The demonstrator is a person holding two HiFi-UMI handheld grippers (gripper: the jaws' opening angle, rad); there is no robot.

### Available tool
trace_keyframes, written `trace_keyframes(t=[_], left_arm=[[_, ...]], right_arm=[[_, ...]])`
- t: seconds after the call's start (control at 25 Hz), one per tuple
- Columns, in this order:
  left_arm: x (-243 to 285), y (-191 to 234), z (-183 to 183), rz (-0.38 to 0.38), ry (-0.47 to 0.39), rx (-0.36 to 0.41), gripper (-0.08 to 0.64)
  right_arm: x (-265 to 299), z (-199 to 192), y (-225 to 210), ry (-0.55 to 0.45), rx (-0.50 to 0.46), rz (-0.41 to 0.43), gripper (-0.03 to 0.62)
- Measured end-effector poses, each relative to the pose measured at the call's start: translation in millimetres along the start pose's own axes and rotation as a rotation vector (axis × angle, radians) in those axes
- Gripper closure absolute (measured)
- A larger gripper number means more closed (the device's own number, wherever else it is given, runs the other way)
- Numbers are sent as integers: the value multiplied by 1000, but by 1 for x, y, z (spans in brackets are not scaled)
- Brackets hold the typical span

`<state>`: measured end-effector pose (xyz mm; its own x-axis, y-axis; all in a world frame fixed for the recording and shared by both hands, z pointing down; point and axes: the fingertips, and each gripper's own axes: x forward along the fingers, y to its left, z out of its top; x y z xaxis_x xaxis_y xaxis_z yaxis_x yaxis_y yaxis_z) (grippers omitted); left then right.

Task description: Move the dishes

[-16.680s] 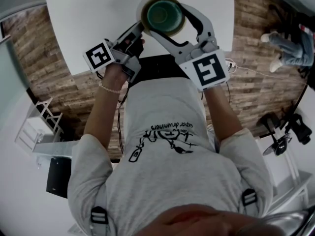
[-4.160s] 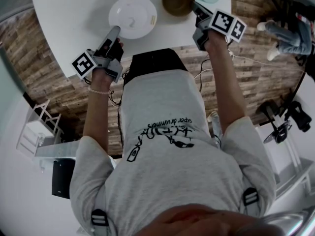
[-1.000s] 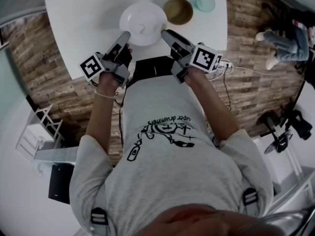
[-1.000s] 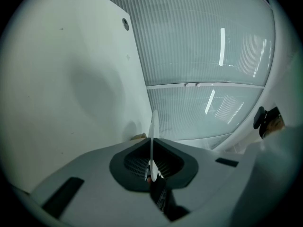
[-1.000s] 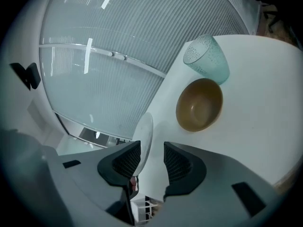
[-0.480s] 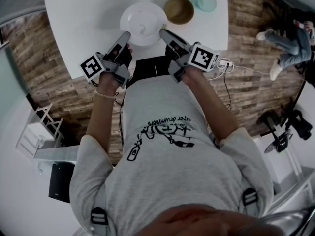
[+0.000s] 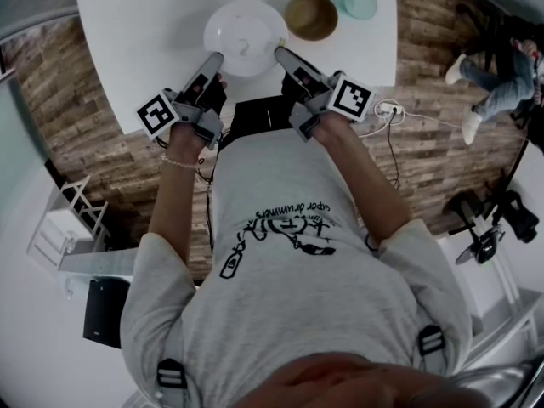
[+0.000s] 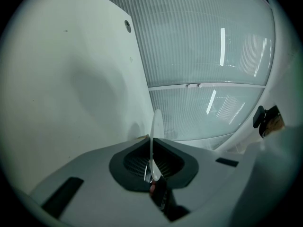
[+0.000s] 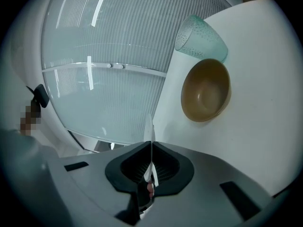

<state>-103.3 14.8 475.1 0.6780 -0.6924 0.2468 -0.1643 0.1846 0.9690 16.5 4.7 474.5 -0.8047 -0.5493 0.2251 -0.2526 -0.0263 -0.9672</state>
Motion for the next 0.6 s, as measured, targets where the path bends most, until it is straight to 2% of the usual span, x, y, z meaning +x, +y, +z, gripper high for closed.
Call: trace_keyframes(t=[0.32, 0.6], left_arm=[[0, 5, -2, 29, 1, 37, 538], [-1, 19, -5, 71, 3, 28, 534]], right_arm=[[0, -2, -5, -15, 30, 15, 554], [0, -10, -21, -17, 54, -13, 554]])
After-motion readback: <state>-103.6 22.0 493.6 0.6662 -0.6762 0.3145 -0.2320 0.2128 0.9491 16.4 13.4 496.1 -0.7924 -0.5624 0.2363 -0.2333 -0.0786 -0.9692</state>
